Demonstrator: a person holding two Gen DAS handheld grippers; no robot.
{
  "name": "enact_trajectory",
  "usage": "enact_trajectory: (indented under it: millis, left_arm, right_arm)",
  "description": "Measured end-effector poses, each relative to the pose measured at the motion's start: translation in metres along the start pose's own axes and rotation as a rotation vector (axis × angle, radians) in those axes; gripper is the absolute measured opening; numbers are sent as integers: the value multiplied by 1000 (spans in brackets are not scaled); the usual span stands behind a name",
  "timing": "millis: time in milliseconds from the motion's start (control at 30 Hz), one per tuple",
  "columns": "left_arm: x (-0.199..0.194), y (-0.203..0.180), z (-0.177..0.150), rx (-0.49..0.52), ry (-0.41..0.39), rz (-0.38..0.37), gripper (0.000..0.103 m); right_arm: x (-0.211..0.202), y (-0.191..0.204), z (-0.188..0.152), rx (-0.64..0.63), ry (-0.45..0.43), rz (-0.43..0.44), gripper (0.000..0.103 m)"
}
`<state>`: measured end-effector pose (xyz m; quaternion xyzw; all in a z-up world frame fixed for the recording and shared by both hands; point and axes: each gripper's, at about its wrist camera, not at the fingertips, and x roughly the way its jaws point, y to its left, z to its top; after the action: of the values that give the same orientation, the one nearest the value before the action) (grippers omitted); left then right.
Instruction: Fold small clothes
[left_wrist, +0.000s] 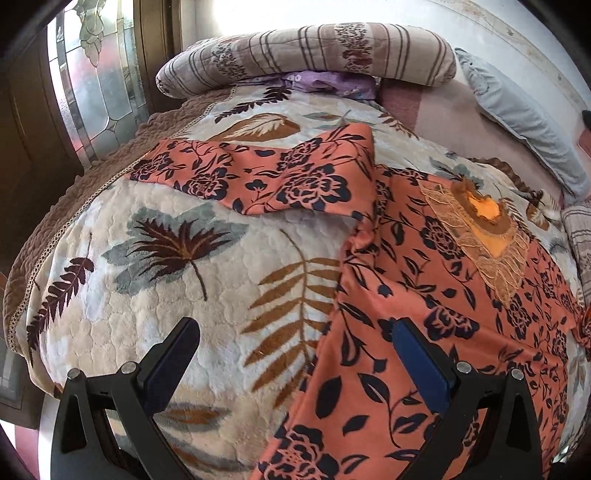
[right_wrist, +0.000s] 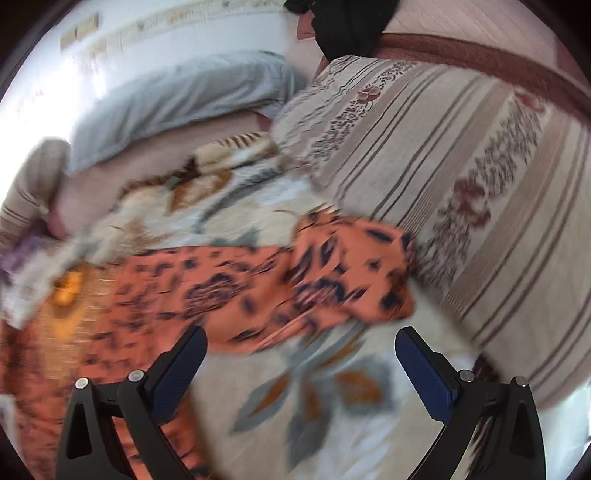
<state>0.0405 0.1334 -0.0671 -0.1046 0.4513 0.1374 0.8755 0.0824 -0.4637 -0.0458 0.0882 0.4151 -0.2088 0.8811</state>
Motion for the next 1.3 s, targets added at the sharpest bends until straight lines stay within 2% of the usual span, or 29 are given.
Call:
enact_trajectory:
  millis: [67, 167, 233, 267, 300, 333, 433, 467, 500, 600, 700, 800, 867, 933, 967, 1000, 1033, 1067, 1100, 1200, 1300]
  left_arm:
    - [10, 6, 4, -8, 2, 8, 103]
    - [27, 14, 9, -19, 1, 28, 103]
    - [34, 19, 11, -31, 6, 20, 103]
    - [37, 21, 11, -33, 8, 18, 103]
    - [39, 24, 11, -33, 5, 19, 103]
    - [40, 27, 11, -32, -4, 20, 103]
    - [43, 36, 12, -60, -10, 14, 103]
    - [45, 39, 12, -77, -7, -2, 103]
    - [45, 41, 12, -87, -9, -15, 103]
    - [40, 45, 12, -93, -31, -20, 103]
    - [38, 53, 14, -130, -42, -38, 103]
    - [38, 59, 14, -157, -46, -44, 103]
    - [36, 61, 14, -163, -48, -51, 103]
    - [34, 62, 13, -169, -55, -59, 103]
    - [34, 63, 13, -169, -56, -61, 103]
    - [34, 63, 12, -169, -55, -60, 103]
    - [34, 64, 12, -170, -54, -58, 103]
    - [34, 65, 11, -173, -54, -58, 103]
    - [34, 66, 11, -176, -54, -56, 103]
    - [36, 65, 10, -175, -54, -43, 103]
    - [38, 61, 9, -152, -54, -19, 103]
  right_arm:
    - [24, 10, 13, -85, 18, -68, 102]
    - [56, 27, 27, -130, 35, -144, 101]
    - [87, 38, 27, -189, 86, -225, 93]
    - [102, 39, 26, -217, 128, -262, 66]
    - [114, 35, 24, -216, 169, -287, 26]
    - [115, 24, 25, -168, 179, -278, 25]
    - [101, -16, 33, 27, 167, -174, 20]
    - [95, -30, 37, 73, 160, -156, 12]
    - [87, -43, 43, 115, 148, -140, 9]
    - [48, -79, 62, 233, 83, -76, 9]
    - [-2, -95, 87, 281, 5, -5, 8]
    - [-43, -89, 109, 268, -65, 71, 8]
    - [-60, -70, 119, 191, -62, 104, 10]
    - [-56, -53, 114, 182, -32, 139, 20]
    - [-48, -54, 102, 254, 13, 260, 51]
    - [-40, -55, 88, 332, 44, 364, 95]
    - [-28, -59, 69, 443, 59, 479, 101]
    - [-16, -63, 48, 543, 67, 552, 101]
    - [-9, -64, 28, 607, 89, 590, 99]
    - [25, -72, -17, 802, 107, 621, 98]
    - [47, -94, -35, 932, 95, 621, 95]
